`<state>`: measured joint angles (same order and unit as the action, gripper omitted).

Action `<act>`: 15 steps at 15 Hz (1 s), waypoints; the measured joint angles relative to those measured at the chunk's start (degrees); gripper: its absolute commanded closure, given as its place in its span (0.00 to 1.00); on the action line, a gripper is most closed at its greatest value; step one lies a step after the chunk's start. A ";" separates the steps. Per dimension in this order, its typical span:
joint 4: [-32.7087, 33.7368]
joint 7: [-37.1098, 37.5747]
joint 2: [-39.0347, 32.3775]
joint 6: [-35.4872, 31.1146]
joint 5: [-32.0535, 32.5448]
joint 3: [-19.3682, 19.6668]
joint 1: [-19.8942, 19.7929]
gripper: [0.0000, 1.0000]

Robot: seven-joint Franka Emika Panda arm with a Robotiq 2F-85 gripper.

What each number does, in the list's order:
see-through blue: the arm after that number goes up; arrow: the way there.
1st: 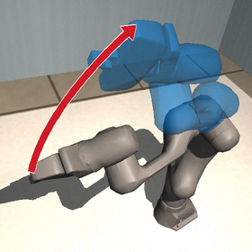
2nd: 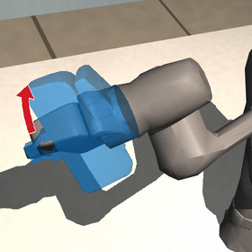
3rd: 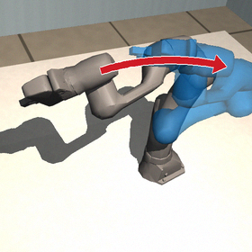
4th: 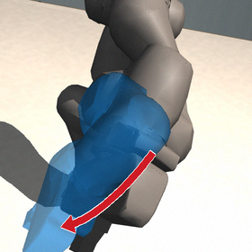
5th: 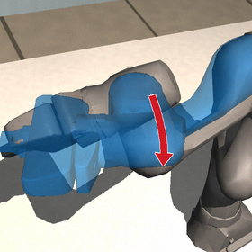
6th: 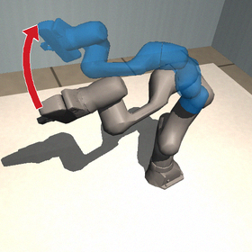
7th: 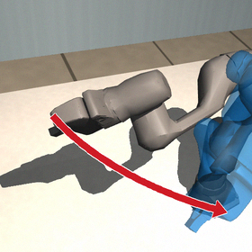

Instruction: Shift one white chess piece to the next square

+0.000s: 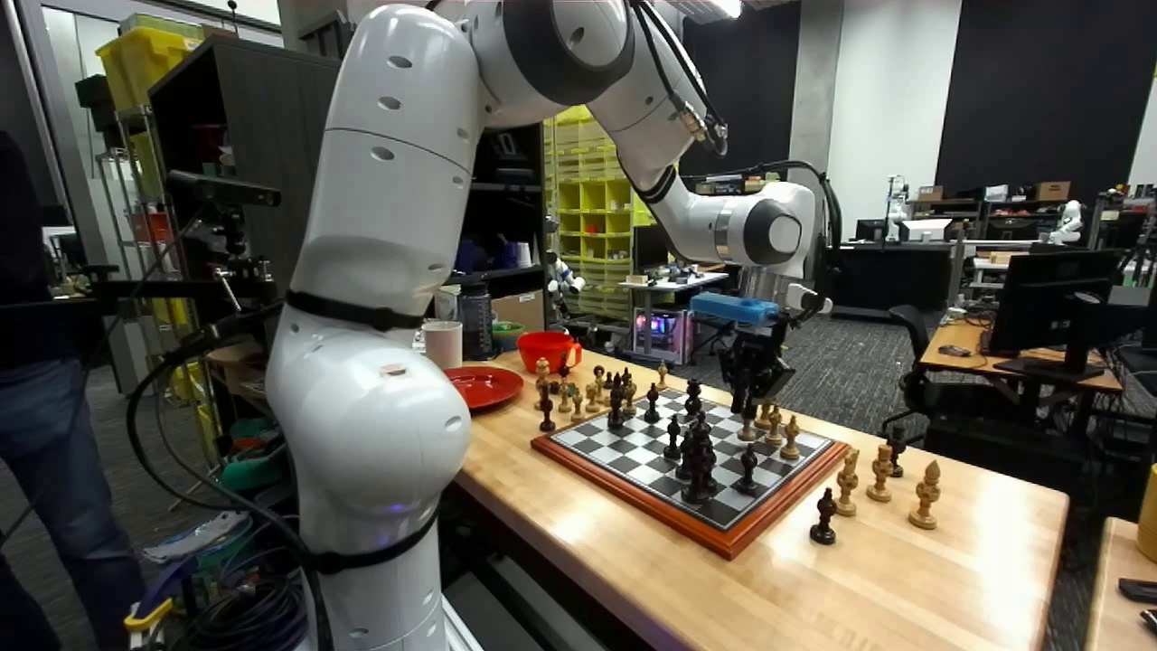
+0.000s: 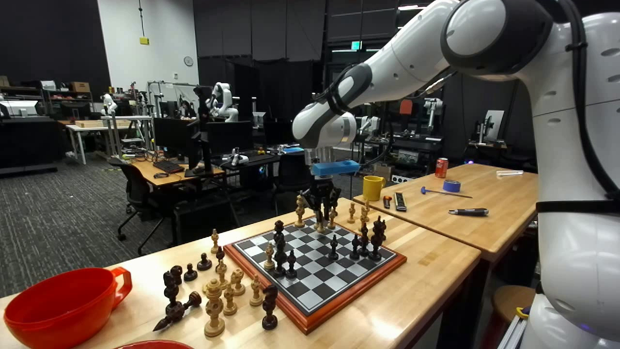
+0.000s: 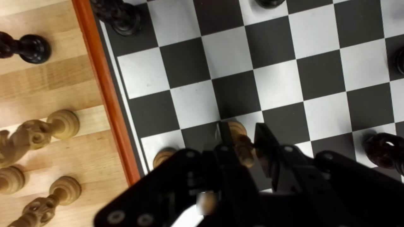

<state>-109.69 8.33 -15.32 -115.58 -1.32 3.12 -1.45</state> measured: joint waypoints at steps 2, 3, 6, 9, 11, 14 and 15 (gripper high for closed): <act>-0.53 0.00 0.51 0.45 0.00 0.27 -0.24 0.94; -0.79 0.00 0.67 0.65 -0.02 0.33 -0.37 0.94; -1.48 0.00 0.77 0.86 -0.24 0.36 -0.57 0.94; -2.09 -0.03 0.77 0.86 -1.14 0.08 -0.56 0.94; -2.23 -0.05 0.77 0.93 -1.76 -0.24 -0.49 0.94; -2.24 -0.05 0.82 1.41 -2.61 -0.60 -0.39 0.94; -2.24 -0.05 0.82 1.50 -2.63 -0.64 -0.38 0.94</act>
<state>-111.93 8.28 -14.50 -114.08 -3.94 2.48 -1.84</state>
